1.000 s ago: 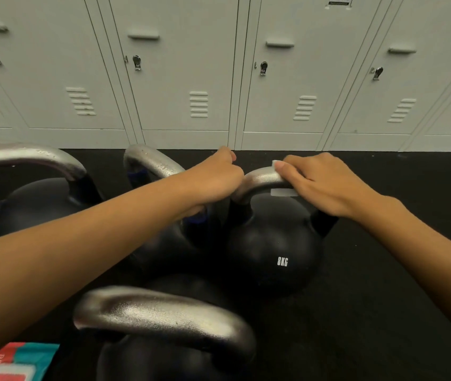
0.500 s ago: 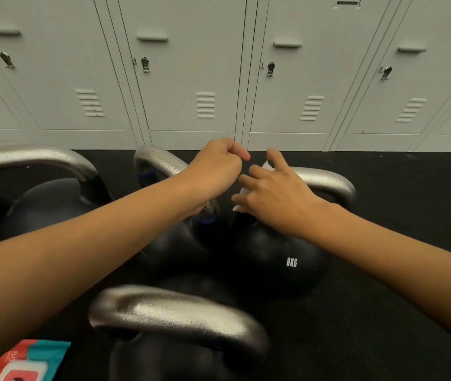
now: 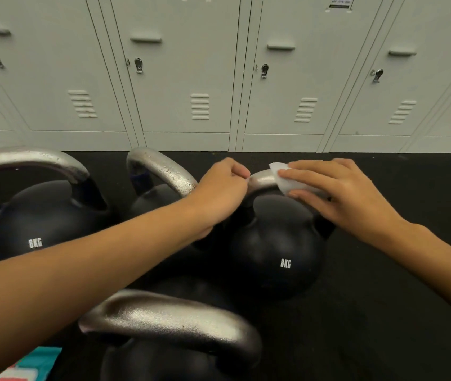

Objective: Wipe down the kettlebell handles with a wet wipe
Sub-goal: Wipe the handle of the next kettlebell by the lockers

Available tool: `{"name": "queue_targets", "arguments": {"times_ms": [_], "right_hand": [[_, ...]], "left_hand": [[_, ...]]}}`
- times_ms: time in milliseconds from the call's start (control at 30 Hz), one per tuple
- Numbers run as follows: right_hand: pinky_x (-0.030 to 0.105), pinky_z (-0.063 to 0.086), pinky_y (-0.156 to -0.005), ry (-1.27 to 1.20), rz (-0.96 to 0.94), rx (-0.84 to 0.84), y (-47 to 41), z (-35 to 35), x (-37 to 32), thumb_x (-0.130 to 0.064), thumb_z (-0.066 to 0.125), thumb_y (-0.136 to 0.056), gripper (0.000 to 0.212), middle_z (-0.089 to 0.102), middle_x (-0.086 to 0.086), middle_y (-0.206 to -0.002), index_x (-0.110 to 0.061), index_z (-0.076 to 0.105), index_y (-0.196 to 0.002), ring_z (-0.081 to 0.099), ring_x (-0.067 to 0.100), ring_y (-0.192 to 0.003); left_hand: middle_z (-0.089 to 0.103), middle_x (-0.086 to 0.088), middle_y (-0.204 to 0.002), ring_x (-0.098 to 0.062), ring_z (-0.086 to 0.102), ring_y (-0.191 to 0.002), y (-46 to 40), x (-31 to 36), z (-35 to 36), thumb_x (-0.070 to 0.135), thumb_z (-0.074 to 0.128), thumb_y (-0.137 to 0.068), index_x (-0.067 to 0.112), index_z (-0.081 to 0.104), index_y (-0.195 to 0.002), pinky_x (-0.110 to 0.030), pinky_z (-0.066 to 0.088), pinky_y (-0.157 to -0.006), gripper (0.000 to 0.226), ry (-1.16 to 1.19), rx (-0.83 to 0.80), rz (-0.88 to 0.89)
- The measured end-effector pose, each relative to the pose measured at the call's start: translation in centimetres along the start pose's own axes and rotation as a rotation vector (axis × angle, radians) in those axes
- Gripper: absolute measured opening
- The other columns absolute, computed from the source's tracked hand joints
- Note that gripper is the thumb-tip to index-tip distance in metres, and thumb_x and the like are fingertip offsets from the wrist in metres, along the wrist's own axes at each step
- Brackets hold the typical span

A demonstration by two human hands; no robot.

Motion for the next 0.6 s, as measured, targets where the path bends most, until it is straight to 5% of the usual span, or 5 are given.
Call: {"name": "queue_targets", "arguments": {"times_ms": [167, 367, 500, 600], "right_hand": [[0.033, 0.041, -0.093, 0.031, 0.005, 0.075, 0.8, 0.0, 0.0, -0.03, 0.053, -0.094, 0.042, 0.065, 0.015, -0.123, -0.005, 0.063, -0.128, 0.056, 0.026, -0.107], [0.041, 0.047, -0.091, 0.164, -0.203, 0.07, -2.1, 2.7, -3.0, 0.001, 0.065, -0.083, 0.036, 0.066, 0.018, -0.12, -0.002, 0.068, -0.119, 0.065, 0.037, -0.105], [0.043, 0.053, -0.086, 0.128, -0.214, -0.109, -3.5, 3.1, -3.6, -0.007, 0.071, -0.084, 0.041, 0.066, 0.013, -0.12, -0.006, 0.064, -0.124, 0.064, 0.036, -0.105], [0.037, 0.049, -0.085, -0.035, 0.123, -0.234, -3.3, 1.1, -2.1, -0.041, 0.058, -0.096, 0.044, 0.064, -0.003, -0.128, -0.027, 0.056, -0.137, 0.06, 0.025, -0.112]], "left_hand": [[0.048, -0.007, -0.123, -0.023, 0.048, -0.109, 0.6, -1.1, 1.4, 0.008, 0.043, -0.092, 0.024, 0.044, -0.114, -0.033, 0.04, -0.089, 0.027, -0.046, -0.083, -0.095], [0.052, -0.006, -0.12, -0.022, 0.05, -0.109, 0.9, -1.2, 1.5, 0.009, 0.044, -0.091, 0.022, 0.04, -0.125, -0.035, 0.044, -0.089, 0.036, -0.047, -0.107, -0.122], [0.054, -0.006, -0.114, -0.021, 0.05, -0.107, 0.8, -1.3, 1.4, 0.011, 0.047, -0.092, 0.018, 0.04, -0.125, -0.036, 0.045, -0.092, 0.035, -0.01, -0.086, -0.123], [0.053, -0.004, -0.117, -0.021, 0.051, -0.11, 0.8, -1.5, 1.5, 0.008, 0.051, -0.087, 0.019, 0.044, -0.127, -0.037, 0.046, -0.095, 0.041, 0.0, -0.118, -0.131]]}}
Point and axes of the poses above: each hand's wrist, its own y-axis away from the middle knuckle, its own z-axis out of the palm, x = y × z, the point moved 4 cm from there along -y, towards the middle knuckle
